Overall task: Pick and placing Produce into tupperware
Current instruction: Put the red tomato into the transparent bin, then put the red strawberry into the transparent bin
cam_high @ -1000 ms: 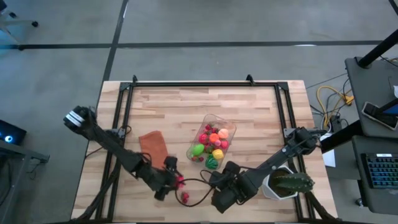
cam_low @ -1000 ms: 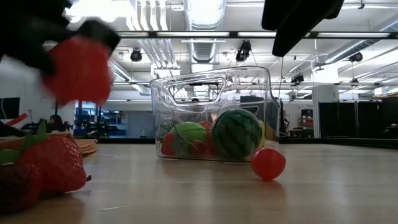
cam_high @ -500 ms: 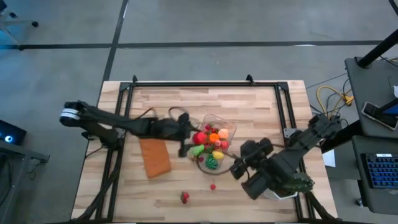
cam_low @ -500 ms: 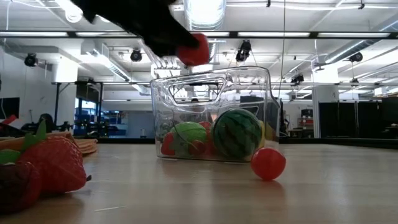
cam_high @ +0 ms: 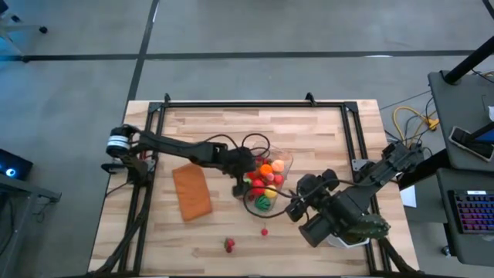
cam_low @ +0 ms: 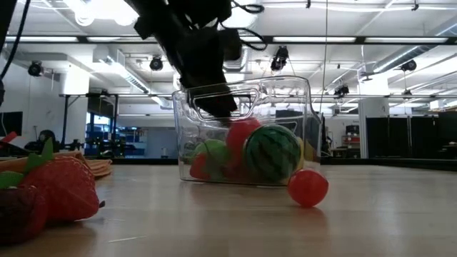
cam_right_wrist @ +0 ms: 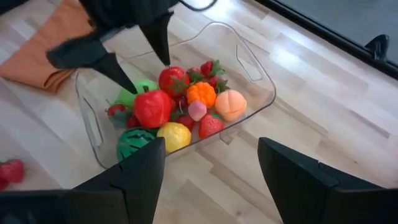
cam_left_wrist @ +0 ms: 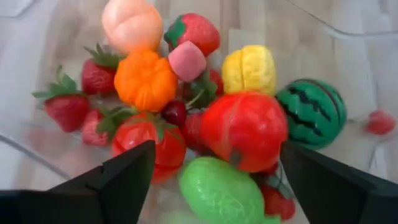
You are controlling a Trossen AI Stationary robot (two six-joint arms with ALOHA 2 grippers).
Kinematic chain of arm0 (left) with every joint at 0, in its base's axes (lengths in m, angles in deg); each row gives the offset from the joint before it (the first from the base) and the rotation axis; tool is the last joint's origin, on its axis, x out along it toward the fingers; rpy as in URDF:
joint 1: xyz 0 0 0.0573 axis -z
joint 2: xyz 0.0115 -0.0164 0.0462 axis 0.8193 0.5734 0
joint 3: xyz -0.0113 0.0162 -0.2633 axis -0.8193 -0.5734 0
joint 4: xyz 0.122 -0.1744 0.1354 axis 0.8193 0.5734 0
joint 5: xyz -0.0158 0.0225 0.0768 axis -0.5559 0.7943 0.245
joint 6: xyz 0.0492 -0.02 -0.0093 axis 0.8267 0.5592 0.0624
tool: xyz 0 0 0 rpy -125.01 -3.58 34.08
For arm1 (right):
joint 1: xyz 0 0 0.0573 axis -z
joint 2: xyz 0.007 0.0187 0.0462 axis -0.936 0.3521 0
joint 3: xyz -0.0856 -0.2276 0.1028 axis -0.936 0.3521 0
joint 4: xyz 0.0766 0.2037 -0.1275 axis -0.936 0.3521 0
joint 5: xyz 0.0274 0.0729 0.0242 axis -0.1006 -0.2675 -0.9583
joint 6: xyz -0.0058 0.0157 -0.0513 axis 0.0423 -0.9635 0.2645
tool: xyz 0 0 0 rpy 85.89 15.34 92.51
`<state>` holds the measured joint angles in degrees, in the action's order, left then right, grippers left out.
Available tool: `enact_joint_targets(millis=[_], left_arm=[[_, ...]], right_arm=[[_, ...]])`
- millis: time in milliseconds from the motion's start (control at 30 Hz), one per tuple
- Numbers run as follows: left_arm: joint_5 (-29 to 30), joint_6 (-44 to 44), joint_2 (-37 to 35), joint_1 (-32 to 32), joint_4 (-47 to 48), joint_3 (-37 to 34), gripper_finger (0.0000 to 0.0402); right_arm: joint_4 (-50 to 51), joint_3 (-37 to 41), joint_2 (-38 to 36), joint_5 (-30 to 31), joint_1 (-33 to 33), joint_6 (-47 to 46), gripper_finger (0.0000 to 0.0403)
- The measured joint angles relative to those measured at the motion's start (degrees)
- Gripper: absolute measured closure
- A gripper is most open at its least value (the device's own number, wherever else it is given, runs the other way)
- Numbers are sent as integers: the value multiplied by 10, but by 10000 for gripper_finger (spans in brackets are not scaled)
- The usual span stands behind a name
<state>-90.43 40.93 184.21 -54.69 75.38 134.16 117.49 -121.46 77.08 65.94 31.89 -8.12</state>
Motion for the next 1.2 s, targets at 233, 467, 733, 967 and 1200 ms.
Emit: enact_joint_targets(millis=[233, 467, 733, 967, 1200], left_arm=[[-5, 15, -104, 28, 43, -1, 52], [0, 2, -245, 137, 102, -82, 52], [2, -209, -274, 278, -97, -239, 52], [12, -211, -218, 331, -186, -272, 52], [42, -180, -153, 380, -211, -230, 52]], right_arm=[[0, 2, 0, -7, 0, 10, 154], [0, 2, 0, -22, -5, 17, 154], [0, 4, -1, -33, 3, 16, 154], [0, 18, -1, -73, 7, 15, 154], [0, 46, -1, -125, 6, -8, 154]])
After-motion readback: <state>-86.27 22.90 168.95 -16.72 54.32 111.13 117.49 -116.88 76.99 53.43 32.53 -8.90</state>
